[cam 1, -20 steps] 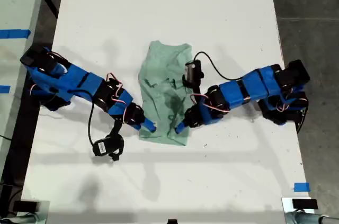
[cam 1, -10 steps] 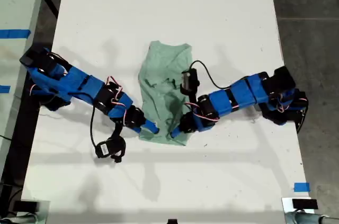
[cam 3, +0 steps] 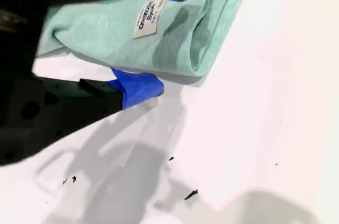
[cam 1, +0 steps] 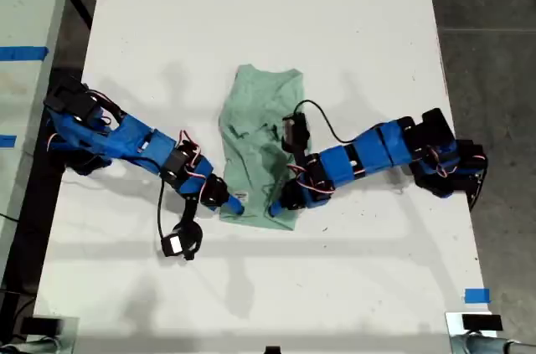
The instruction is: Fold tshirt
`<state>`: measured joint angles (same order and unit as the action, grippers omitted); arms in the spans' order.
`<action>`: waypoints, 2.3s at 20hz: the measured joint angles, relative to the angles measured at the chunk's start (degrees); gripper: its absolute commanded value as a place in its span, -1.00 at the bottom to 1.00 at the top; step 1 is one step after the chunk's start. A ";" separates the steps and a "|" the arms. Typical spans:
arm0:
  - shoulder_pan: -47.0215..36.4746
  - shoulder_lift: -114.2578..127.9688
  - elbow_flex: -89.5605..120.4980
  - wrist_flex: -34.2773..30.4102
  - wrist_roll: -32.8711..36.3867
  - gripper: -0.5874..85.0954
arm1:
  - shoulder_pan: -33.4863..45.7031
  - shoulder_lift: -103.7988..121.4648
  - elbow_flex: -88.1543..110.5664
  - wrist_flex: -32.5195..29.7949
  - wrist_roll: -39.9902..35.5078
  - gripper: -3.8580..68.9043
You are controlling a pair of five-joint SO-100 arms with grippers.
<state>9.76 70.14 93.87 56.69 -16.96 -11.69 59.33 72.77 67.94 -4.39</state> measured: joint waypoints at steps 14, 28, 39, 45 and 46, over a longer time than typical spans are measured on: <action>-0.09 -11.69 -11.69 6.50 9.40 -0.99 | 1.32 -7.65 -4.75 -10.81 -0.53 -0.92; 6.33 -8.79 -21.62 12.39 6.50 -0.99 | -5.89 -2.55 -11.51 -5.19 -3.08 -0.92; -6.86 3.52 -21.71 22.68 17.40 -0.99 | 3.52 10.81 -9.84 5.63 -11.69 -0.92; -25.40 3.69 -21.71 23.82 32.52 -0.99 | 18.81 19.25 -2.29 8.88 -22.50 -0.92; -28.30 3.69 -21.71 23.82 34.37 -0.99 | 21.53 19.25 -1.05 8.79 -24.43 -0.92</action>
<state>-18.54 73.83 72.16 80.51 17.40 9.84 78.57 71.72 76.73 -28.83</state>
